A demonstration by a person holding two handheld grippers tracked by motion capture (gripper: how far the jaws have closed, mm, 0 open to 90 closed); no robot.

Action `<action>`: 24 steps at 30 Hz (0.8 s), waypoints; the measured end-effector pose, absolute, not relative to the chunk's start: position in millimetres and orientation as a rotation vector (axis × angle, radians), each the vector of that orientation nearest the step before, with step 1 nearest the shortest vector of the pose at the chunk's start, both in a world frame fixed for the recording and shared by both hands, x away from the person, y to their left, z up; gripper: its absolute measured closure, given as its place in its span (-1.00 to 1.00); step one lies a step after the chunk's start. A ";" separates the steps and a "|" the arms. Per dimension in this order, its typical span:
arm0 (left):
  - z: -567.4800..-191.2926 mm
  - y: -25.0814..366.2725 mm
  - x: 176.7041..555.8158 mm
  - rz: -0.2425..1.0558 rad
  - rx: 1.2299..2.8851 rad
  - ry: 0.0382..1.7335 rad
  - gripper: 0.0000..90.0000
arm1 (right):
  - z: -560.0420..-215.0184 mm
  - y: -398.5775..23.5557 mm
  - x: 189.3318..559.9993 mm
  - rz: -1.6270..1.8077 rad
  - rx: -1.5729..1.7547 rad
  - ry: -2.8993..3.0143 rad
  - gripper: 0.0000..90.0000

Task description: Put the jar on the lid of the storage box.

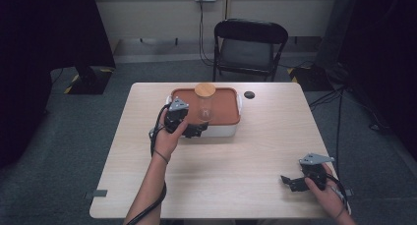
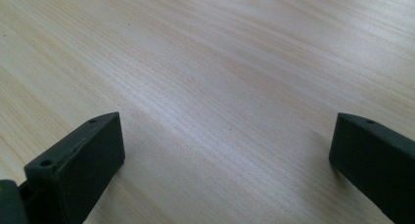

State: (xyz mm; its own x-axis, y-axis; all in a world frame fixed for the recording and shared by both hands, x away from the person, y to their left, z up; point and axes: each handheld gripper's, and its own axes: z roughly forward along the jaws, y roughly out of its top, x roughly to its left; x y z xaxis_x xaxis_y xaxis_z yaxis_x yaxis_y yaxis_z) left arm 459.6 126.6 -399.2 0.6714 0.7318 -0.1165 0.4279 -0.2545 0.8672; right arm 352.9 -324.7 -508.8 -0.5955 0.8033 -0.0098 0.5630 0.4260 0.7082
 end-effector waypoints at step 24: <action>-413.4 136.3 448.9 0.356 1.879 0.926 -0.97 | -508.9 -324.7 352.9 0.965 1.171 2.337 -1.00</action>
State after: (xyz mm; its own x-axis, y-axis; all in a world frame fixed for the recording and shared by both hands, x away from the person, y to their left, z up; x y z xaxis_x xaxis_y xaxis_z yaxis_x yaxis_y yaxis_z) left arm 448.9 136.3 -413.4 0.6676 0.7305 -0.1442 0.4454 -0.2365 0.8636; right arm 352.9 -324.7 -508.9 -0.5956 0.8032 -0.0100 0.5625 0.4258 0.7087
